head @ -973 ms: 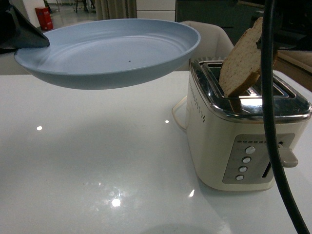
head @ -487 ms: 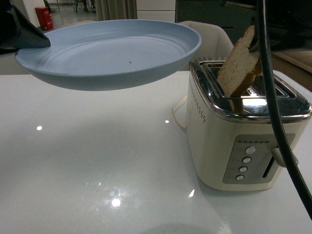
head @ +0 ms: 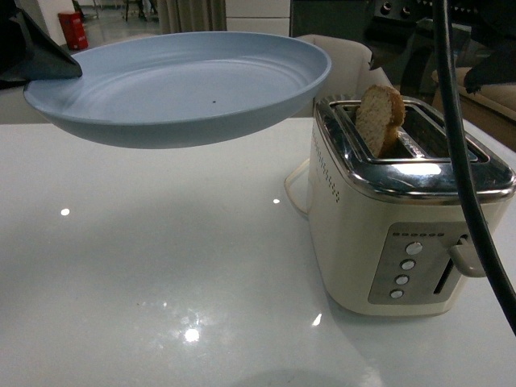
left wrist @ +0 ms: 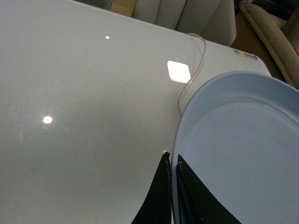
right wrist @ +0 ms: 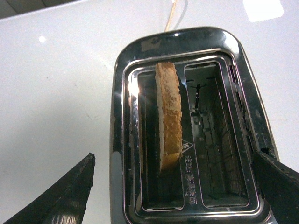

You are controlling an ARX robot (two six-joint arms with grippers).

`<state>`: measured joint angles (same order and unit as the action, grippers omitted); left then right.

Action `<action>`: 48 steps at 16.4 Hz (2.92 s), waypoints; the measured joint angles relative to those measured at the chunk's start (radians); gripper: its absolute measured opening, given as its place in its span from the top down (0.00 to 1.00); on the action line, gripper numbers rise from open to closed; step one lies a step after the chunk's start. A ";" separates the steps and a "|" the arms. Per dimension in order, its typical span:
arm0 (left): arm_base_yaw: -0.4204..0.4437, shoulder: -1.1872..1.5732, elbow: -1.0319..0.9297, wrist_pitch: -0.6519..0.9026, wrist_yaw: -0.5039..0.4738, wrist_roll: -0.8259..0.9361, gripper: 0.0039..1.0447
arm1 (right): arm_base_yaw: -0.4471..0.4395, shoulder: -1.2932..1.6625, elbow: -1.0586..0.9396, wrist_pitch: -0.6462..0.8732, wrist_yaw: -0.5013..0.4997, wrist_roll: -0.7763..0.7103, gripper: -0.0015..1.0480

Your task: Left arm holds plate, right arm toasts bread

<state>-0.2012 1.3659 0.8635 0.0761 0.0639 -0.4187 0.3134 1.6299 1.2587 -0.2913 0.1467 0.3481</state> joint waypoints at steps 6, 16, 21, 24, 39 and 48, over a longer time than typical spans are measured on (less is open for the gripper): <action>0.000 0.000 0.000 0.000 0.000 0.000 0.98 | 0.007 -0.218 -0.205 0.261 0.071 -0.053 0.06; 0.000 0.000 0.000 0.000 0.000 0.000 0.98 | -0.145 -0.973 -0.840 0.524 0.106 -0.359 0.14; 0.000 0.000 0.000 0.002 0.000 0.000 0.98 | -0.319 -1.094 -1.037 0.584 -0.135 -0.356 0.58; 0.000 0.000 0.000 0.002 0.000 0.000 0.98 | -0.314 -1.163 -1.088 0.594 -0.147 -0.356 0.86; 0.000 0.000 0.000 0.001 0.000 0.000 0.98 | -0.314 -1.426 -1.247 0.488 -0.147 -0.352 0.98; 0.000 -0.001 0.000 0.001 0.003 0.000 0.98 | -0.314 -1.626 -1.247 0.288 -0.146 -0.352 0.98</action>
<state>-0.2012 1.3651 0.8635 0.0772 0.0666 -0.4187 -0.0002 0.0036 0.0120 -0.0036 0.0002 -0.0040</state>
